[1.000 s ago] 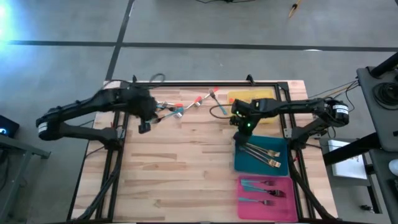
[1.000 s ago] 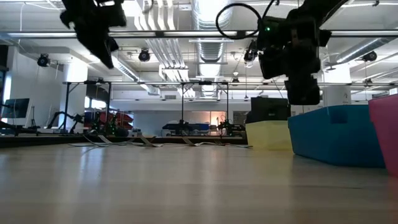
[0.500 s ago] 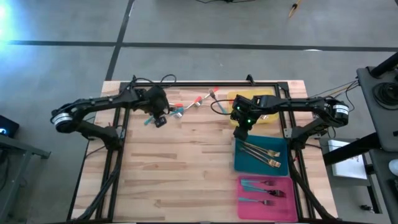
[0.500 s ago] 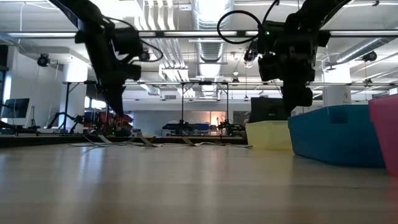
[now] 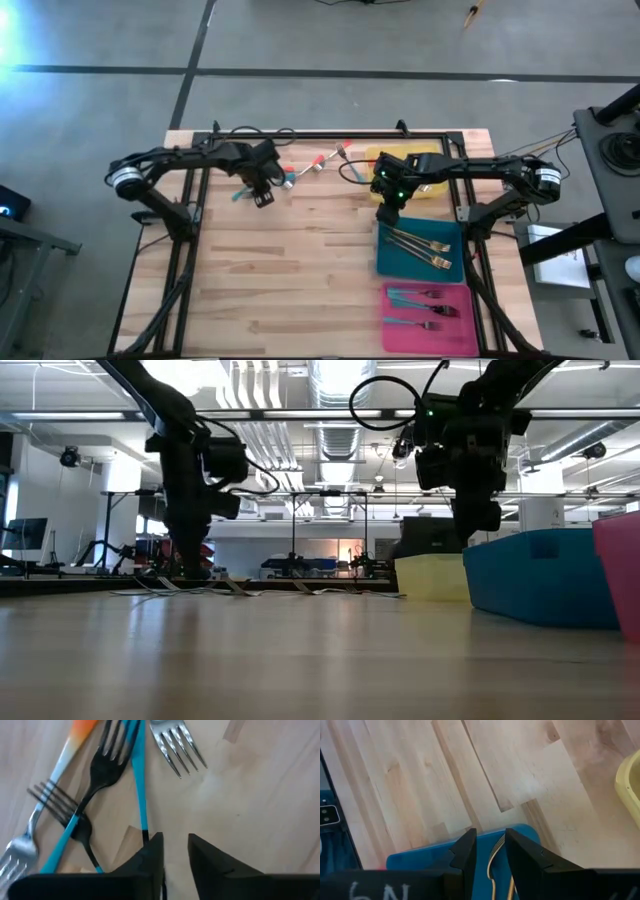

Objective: Sort silverware by color (type)
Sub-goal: Put the blue fork into the pink bin

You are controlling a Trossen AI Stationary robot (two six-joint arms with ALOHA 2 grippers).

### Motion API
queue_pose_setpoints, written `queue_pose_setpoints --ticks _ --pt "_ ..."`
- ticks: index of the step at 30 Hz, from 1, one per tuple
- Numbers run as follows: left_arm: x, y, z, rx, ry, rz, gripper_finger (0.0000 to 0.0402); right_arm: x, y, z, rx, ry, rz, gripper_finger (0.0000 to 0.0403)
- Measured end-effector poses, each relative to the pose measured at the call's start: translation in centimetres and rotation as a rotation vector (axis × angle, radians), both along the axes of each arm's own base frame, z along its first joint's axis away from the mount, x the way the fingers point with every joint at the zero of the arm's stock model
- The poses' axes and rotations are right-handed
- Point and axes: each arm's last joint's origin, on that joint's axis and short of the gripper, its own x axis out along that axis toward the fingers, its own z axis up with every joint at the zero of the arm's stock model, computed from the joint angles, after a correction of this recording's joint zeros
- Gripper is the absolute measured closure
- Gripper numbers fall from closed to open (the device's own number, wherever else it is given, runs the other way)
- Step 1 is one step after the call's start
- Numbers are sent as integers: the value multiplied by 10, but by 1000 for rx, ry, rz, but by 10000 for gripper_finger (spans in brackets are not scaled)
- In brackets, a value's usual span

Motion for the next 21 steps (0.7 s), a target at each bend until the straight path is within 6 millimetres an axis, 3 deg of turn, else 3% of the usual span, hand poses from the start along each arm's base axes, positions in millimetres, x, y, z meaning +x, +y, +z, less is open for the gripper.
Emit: queue_pose_setpoints --ticks 7,13,21 --pt "8 6 -15 43 49 -97 293 0 0 0 10 8 -20 309" --pt "11 12 -27 122 111 -125 291 0 0 0 18 13 -35 310" --pt "14 14 -42 59 137 -142 302 1 0 0 17 8 -36 310"
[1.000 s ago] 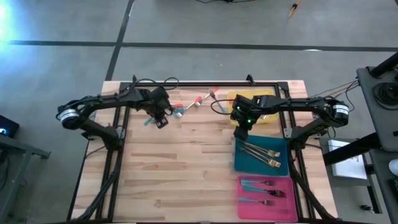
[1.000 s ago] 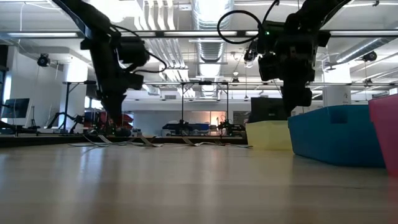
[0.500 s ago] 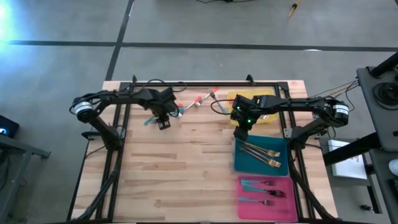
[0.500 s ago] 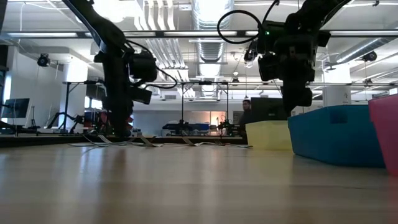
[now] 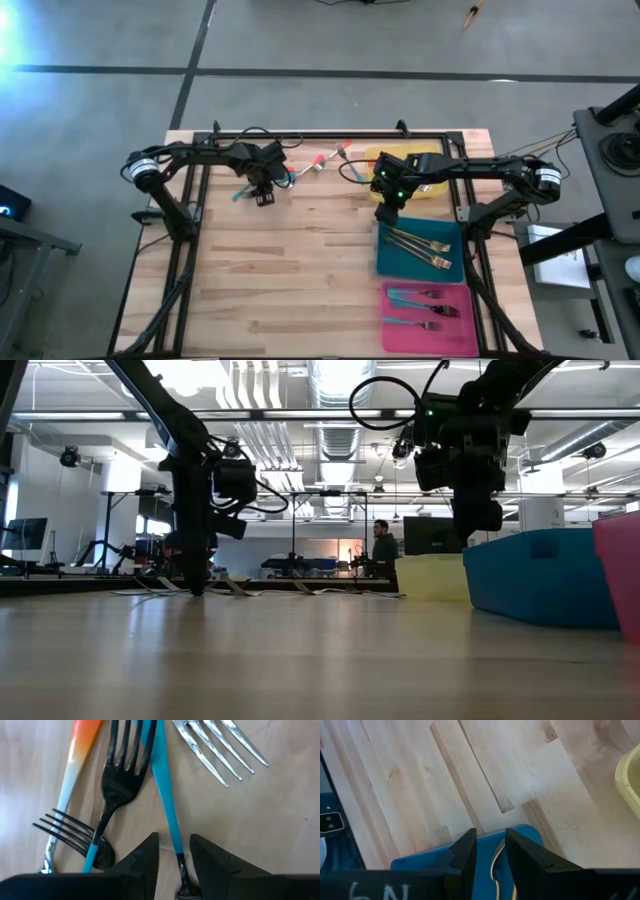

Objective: Sort silverware by color (type)
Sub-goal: Put the blue fork into the pink bin

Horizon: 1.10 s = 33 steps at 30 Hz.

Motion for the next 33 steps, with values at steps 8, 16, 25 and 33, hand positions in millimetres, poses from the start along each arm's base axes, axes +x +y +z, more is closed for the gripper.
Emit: queue_pose_setpoints --ticks 8,16,25,33 --pt "0 0 -6 -59 1 61 390 0 0 0 0 0 0 310" --pt "-6 -3 5 -75 -3 154 400 0 0 0 1 1 0 310" --pt "-7 -9 54 -169 -158 251 401 0 0 0 -6 2 -2 310" --pt "6 -3 123 -118 -499 317 401 14 -14 6 -280 -110 -117 310"
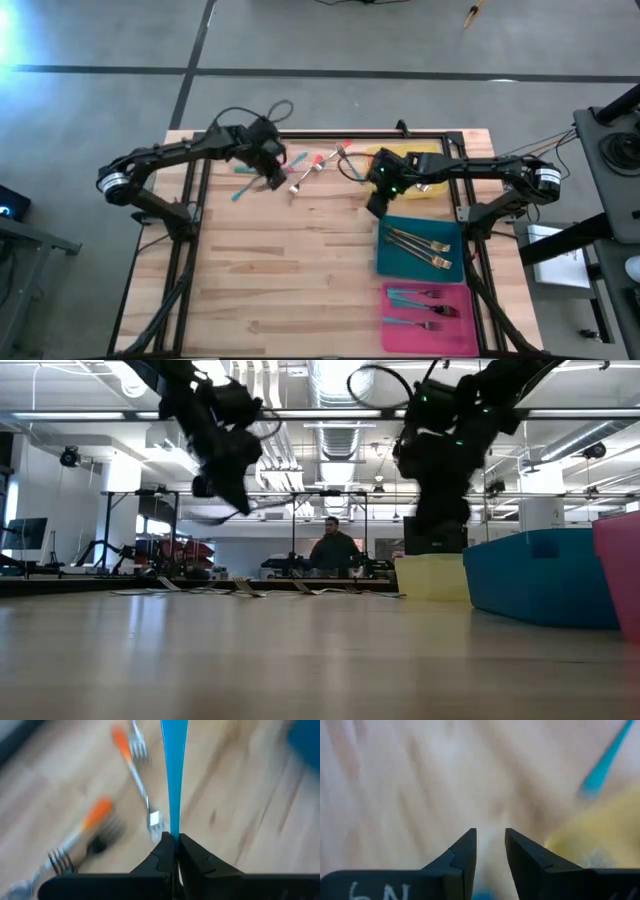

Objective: Sort silverware by color (type)
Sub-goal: Put the blue fork into the pink bin

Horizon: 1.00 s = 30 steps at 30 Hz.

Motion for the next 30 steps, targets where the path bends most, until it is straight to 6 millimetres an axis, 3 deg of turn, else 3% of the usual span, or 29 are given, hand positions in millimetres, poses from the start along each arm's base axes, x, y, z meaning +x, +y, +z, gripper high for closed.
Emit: queue_pose_setpoints --ticks 4,7,11,15,22,30 --pt "11 9 25 56 -199 173 401 21 -22 25 -161 -326 -256 310" --pt "18 14 33 84 -282 300 401 29 -38 48 -128 -623 -490 310" --pt "26 20 44 102 -365 412 402 33 -45 67 -115 -854 -550 310" --pt "34 22 46 113 -381 423 402 34 -46 72 -135 -911 -572 303" --pt "53 15 51 89 -401 399 401 36 -47 70 -45 -941 -630 256" --pt "70 8 50 63 -406 375 401 35 -51 74 -47 -971 -787 226"
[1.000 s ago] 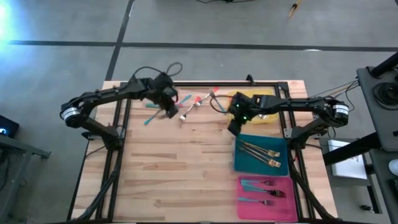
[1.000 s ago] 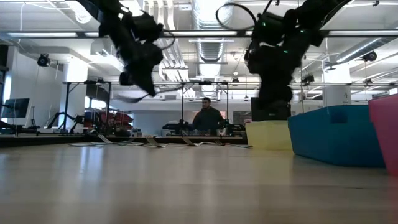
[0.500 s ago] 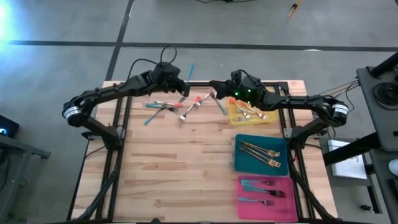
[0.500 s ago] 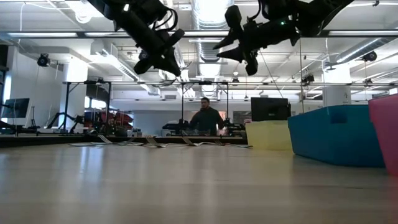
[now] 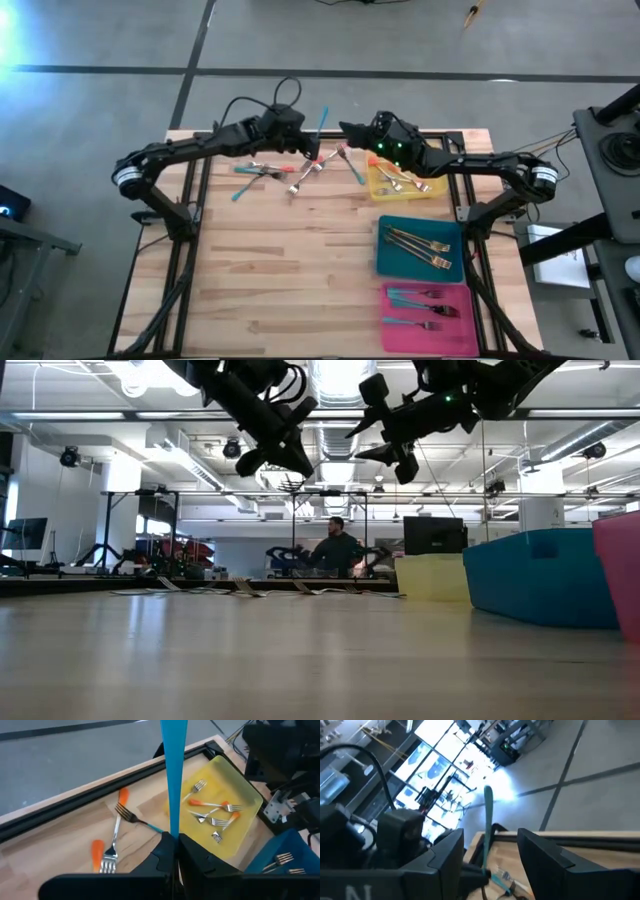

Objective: Sort silverware by color (type)
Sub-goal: Put the blue fork into the pink bin

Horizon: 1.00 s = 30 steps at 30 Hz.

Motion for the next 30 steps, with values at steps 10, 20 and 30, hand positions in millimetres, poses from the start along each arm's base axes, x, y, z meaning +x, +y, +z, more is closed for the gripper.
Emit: queue_pose_setpoints --ticks 10,20,30 --pt "24 -19 5 6 -27 -36 401 19 -9 18 -32 122 -9 238" --pt "24 -19 13 44 -26 -8 401 32 -15 34 -43 265 4 244" --pt "25 -22 14 59 -23 -26 401 40 -18 35 -52 267 13 275"
